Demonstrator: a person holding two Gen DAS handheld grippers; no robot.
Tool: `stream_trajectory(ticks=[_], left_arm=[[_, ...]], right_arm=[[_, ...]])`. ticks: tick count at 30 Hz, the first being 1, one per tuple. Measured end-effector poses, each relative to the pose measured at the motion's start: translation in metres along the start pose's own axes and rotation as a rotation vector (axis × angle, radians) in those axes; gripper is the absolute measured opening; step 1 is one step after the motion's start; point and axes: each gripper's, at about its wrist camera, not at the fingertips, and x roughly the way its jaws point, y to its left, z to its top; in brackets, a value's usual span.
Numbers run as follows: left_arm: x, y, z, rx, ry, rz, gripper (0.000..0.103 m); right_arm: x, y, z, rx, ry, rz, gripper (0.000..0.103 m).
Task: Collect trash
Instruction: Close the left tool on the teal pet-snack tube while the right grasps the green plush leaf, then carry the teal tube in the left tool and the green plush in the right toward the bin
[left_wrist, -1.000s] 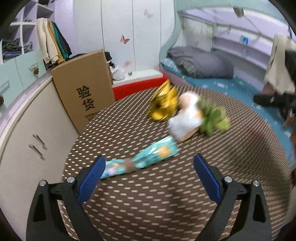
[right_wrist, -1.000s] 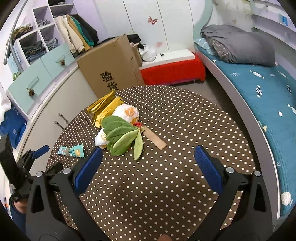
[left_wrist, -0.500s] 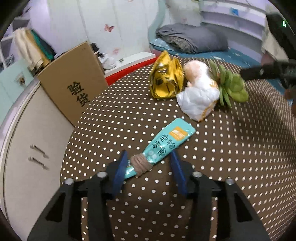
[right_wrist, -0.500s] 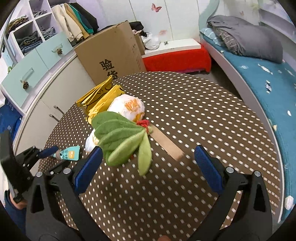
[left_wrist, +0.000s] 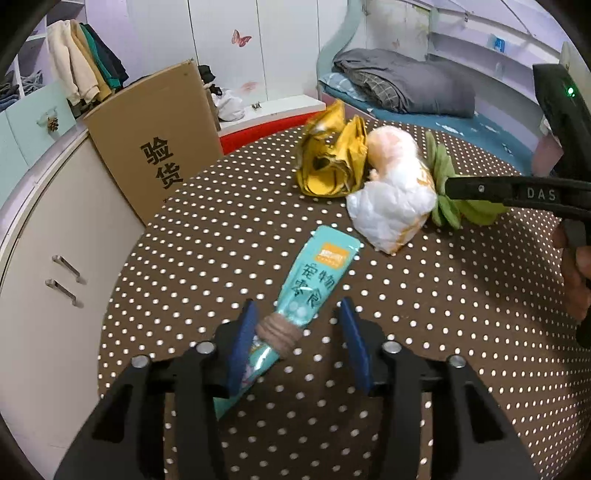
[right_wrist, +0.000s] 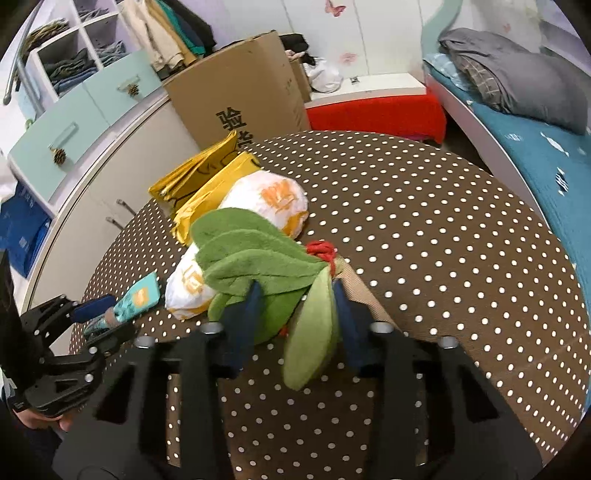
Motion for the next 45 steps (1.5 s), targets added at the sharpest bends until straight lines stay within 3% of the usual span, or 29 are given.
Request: stream_trajectory(ticks=[1,3,14,15,18,25,27,28,30,39,45], left_arm=[[0.000,-0.001,0.000,-0.007,0.002,-0.004,0.030],[-0.002,-0.001,-0.002,-0.038,0.005,-0.038,0.024],[-0.021,-0.025,-0.019,-0.129,-0.012,-0.101,0.023],[-0.021,-0.028,-0.020,-0.128,-0.010,-0.099,0.023],[-0.018,-0.034,-0.022,-0.127,0.006,-0.083,0.025],[-0.013,-0.033,-0.015,-0.168,0.003,-0.095,0.024],[-0.014,-0.033,-0.015,-0.183,0.001,-0.104,0.023],[-0.014,-0.031,-0.014,-0.187,-0.001,-0.107,0.023],[-0.018,-0.030,-0.018,-0.206,-0.006,-0.112,0.023],[-0.048,-0.027,-0.033,-0.308,-0.055,-0.146,0.023],[-0.085,-0.049,-0.022,-0.302,-0.135,-0.164,0.023]], right_arm=[[-0.002,-0.001,-0.001,0.001,-0.004,0.003,0.016],[-0.009,-0.004,-0.005,0.010,-0.014,0.014,0.010],[-0.052,-0.020,-0.030,-0.023,-0.013,0.000,0.010],[-0.052,-0.021,-0.032,-0.029,-0.003,-0.005,0.013],[-0.053,-0.023,-0.033,-0.028,-0.032,-0.023,0.072],[-0.020,-0.005,-0.012,-0.094,-0.007,-0.048,0.071],[-0.009,-0.001,-0.012,-0.118,0.014,-0.068,0.050],[-0.007,-0.001,-0.012,-0.112,0.016,-0.055,0.035],[-0.013,0.000,-0.016,-0.104,0.003,-0.038,0.027],[-0.078,-0.028,-0.028,-0.028,-0.098,0.017,0.025],[-0.129,-0.047,-0.025,0.017,-0.187,0.045,0.025]])
